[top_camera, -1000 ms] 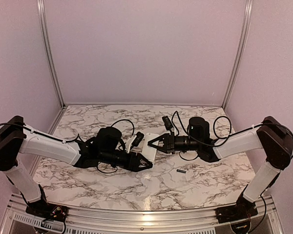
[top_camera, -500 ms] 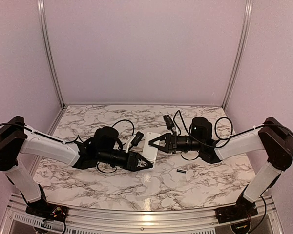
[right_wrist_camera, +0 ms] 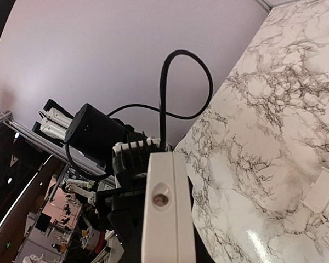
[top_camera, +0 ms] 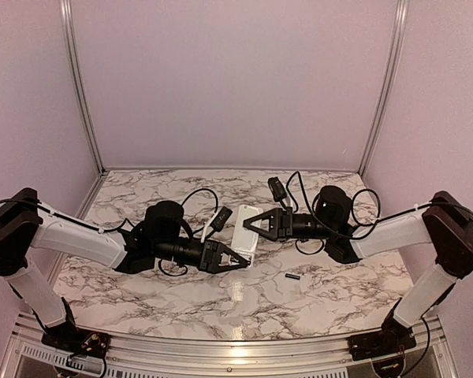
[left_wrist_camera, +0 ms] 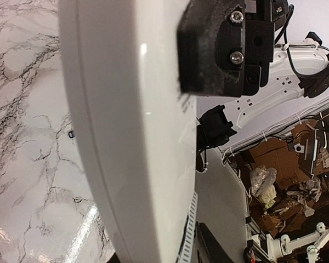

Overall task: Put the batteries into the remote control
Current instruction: Load the battery into the battery compartment, then press the battery in the battery compartment.

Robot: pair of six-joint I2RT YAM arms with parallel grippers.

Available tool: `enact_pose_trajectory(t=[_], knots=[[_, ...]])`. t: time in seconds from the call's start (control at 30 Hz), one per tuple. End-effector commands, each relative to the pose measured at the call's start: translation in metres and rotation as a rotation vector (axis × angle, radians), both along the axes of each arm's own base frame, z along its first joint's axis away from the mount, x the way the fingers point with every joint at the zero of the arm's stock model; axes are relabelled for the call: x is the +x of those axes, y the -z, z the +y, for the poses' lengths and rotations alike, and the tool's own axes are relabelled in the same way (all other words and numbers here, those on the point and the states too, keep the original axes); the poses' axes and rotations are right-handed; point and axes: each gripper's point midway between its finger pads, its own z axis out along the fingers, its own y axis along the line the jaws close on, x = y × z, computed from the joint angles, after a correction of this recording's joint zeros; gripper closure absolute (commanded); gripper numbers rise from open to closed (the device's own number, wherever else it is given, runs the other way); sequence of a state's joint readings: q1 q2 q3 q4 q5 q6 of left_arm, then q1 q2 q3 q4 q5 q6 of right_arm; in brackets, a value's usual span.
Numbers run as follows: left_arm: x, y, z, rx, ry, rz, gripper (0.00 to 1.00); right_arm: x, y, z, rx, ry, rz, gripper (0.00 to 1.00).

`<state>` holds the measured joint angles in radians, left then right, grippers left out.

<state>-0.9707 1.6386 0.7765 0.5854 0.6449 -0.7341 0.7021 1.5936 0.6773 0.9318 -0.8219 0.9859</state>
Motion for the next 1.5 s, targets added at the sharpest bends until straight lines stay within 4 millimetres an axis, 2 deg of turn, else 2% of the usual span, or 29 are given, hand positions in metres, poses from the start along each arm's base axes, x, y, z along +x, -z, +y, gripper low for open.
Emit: enact_pose_trajectory(t=[0.0, 0.1, 0.27, 0.4, 0.53, 0.87, 1.23, 1.4, 1.47], knots=[[0.003, 0.0, 0.0, 0.025, -0.024, -0.055, 0.65, 0.017, -0.001, 0.0, -0.018, 0.096, 0.026, 1.0], [0.004, -0.01, 0.0, 0.018, -0.029, -0.077, 0.54, 0.018, 0.003, 0.0, -0.039, 0.105, 0.022, 1.0], [0.007, -0.023, 0.001, -0.005, -0.041, -0.081, 0.45, 0.018, 0.003, -0.001, -0.047, 0.11, 0.003, 1.0], [0.025, -0.013, 0.005, 0.048, -0.122, -0.039, 0.44, 0.019, 0.004, -0.002, -0.055, 0.121, 0.004, 1.0], [0.033, -0.006, 0.005, 0.102, -0.15, -0.046, 0.47, 0.022, 0.004, -0.003, -0.068, 0.138, 0.006, 1.0], [0.034, 0.005, -0.001, 0.149, -0.125, -0.055, 0.62, 0.024, 0.0, -0.003, -0.07, 0.148, -0.001, 1.0], [0.041, 0.032, 0.005, 0.267, -0.152, -0.05, 0.78, 0.022, -0.006, -0.004, -0.062, 0.15, -0.024, 1.0], [0.046, 0.043, 0.01, 0.337, -0.173, -0.082, 0.83, 0.021, -0.01, -0.005, -0.051, 0.149, -0.032, 1.0], [0.047, 0.044, 0.011, 0.351, -0.17, -0.098, 0.81, 0.02, -0.011, -0.005, -0.043, 0.145, -0.037, 1.0]])
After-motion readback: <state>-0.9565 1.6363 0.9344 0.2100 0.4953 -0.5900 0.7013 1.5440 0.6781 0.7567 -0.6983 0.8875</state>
